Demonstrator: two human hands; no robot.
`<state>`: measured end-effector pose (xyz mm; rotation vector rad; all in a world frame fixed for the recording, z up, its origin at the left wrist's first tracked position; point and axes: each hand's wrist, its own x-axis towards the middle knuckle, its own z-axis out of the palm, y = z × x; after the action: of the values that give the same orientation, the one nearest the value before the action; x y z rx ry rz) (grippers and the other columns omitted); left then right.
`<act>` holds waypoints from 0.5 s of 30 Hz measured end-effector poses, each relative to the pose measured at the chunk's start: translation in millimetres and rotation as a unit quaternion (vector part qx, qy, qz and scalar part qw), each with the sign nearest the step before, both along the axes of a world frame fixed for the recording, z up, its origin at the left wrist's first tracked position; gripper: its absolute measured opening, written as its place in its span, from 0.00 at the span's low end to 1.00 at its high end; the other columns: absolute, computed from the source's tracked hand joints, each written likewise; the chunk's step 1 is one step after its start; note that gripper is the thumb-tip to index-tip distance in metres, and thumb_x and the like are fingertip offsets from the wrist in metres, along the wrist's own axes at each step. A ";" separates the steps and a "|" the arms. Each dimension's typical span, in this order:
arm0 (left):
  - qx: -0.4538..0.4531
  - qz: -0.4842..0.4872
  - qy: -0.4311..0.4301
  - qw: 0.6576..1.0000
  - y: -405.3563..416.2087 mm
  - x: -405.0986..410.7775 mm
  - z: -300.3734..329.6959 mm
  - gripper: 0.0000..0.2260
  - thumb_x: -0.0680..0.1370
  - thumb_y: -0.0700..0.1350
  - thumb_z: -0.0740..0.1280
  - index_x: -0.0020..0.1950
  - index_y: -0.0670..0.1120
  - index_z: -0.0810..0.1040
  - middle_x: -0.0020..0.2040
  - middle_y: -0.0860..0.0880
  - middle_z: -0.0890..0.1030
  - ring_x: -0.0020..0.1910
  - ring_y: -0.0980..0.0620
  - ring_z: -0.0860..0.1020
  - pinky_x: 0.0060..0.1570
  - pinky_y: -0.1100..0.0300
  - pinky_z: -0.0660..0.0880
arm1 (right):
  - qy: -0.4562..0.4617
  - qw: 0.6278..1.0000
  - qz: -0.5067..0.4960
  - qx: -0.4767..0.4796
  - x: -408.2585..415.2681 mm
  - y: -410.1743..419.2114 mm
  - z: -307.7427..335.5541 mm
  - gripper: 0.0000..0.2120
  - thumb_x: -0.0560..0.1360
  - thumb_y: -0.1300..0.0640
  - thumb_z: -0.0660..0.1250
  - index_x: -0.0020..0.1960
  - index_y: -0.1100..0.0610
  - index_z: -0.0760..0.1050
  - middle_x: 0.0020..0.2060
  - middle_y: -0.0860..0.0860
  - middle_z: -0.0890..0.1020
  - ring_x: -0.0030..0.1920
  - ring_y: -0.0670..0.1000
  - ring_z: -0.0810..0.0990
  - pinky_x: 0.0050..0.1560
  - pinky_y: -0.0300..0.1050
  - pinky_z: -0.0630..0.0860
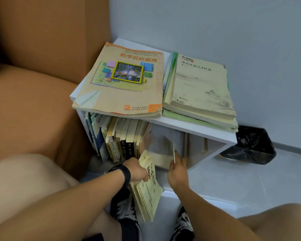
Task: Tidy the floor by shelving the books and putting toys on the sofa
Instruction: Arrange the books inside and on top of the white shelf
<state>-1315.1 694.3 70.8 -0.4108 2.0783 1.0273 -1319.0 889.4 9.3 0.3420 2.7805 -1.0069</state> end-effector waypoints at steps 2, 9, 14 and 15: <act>0.044 0.034 -0.001 0.998 -1.3 -1.2 -3.1 0.28 0.56 0.49 0.78 0.55 0.44 0.83 0.51 0.47 0.85 0.51 0.46 0.82 0.54 0.50 0.82 | 0.075 0.990 0.119 0.008 31.4 6.4 15.5 0.26 0.85 0.56 0.54 0.81 0.44 0.55 0.67 0.48 0.67 0.59 0.48 0.71 0.59 0.45 0.73; 0.164 0.172 0.044 0.970 1.2 14.7 19.9 0.14 0.69 0.39 0.78 0.54 0.44 0.85 0.48 0.47 0.87 0.49 0.45 0.85 0.55 0.47 0.82 | -0.022 0.899 0.382 0.215 88.5 31.3 29.0 0.42 0.81 0.59 0.58 0.80 0.43 0.32 0.81 0.46 0.46 0.72 0.55 0.64 0.59 0.51 0.76; 0.202 0.145 0.049 0.967 4.4 22.1 23.3 0.15 0.70 0.44 0.81 0.54 0.45 0.84 0.50 0.48 0.87 0.50 0.49 0.85 0.56 0.51 0.81 | -0.005 0.892 0.371 0.258 97.1 18.2 37.7 0.46 0.79 0.63 0.60 0.79 0.45 0.28 0.81 0.45 0.40 0.72 0.56 0.64 0.56 0.51 0.76; 0.200 0.134 0.051 0.969 4.7 23.7 24.4 0.17 0.69 0.46 0.82 0.55 0.45 0.84 0.50 0.49 0.87 0.51 0.50 0.85 0.57 0.52 0.81 | 0.004 0.893 0.366 0.262 96.5 13.2 42.4 0.47 0.78 0.63 0.61 0.80 0.46 0.29 0.81 0.46 0.40 0.73 0.56 0.64 0.57 0.52 0.76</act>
<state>-1291.4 699.0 95.3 -0.4438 1.8703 1.6222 -1222.4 902.5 51.7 -0.6226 2.7429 -0.0791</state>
